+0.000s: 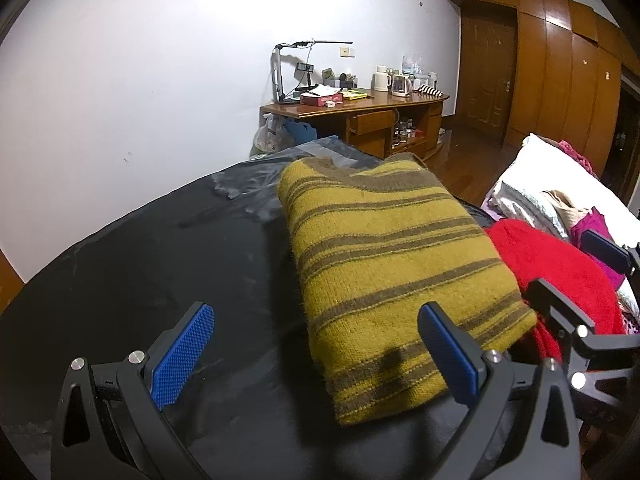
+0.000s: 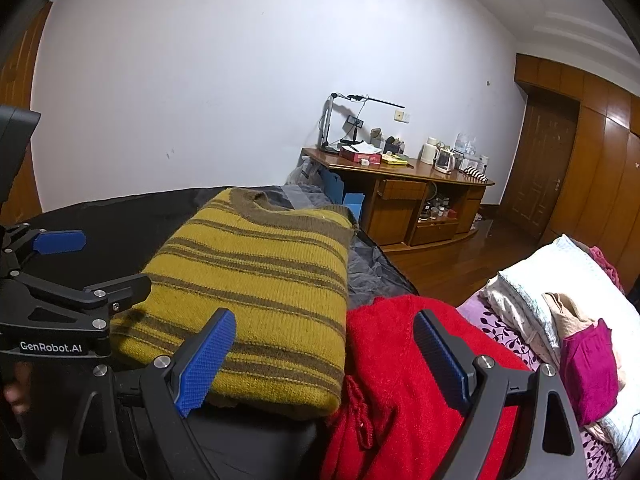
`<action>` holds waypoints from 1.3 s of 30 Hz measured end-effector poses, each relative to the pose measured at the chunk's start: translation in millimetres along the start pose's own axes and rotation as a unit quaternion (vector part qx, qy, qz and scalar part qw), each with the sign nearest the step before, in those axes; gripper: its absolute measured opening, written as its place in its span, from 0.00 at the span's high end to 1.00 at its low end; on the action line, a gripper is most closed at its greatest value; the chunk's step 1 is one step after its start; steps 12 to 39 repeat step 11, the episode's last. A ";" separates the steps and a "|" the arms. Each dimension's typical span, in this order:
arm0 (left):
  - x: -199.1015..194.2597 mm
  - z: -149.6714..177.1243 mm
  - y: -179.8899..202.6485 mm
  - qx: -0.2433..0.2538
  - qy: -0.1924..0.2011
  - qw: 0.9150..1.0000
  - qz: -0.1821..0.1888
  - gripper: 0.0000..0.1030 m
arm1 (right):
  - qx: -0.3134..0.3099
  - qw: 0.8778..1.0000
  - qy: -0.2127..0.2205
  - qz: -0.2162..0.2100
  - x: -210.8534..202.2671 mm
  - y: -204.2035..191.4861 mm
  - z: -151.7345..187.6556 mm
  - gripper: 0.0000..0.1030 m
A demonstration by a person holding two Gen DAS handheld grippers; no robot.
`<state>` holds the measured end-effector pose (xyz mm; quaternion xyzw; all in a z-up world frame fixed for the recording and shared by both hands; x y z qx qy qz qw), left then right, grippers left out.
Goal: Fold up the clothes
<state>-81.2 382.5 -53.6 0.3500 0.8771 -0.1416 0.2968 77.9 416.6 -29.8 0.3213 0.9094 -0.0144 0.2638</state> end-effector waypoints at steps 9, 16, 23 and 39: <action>-8.3 1.2 4.5 0.021 0.027 0.999 -0.006 0.01 | 0.002 1.000 0.000 0.000 -1.1 -2.1 0.1 0.11; -9.1 0.5 5.0 0.023 0.029 0.999 -0.007 0.01 | 0.003 1.000 0.001 0.001 -1.2 -2.6 0.0 0.11; -9.1 0.5 5.0 0.023 0.029 0.999 -0.007 0.01 | 0.003 1.000 0.001 0.001 -1.2 -2.6 0.0 0.11; -9.1 0.5 5.0 0.023 0.029 0.999 -0.007 0.01 | 0.003 1.000 0.001 0.001 -1.2 -2.6 0.0 0.11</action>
Point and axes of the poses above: each gripper's, at about its wrist camera, not at the fingertips, and x roughly the way its jaws point, y to its right, z to its underside, the point moved 4 cm from there along x, roughly the way its jaws point, and after that the axes turned 2 degrees about y, right-handed, at the moved point
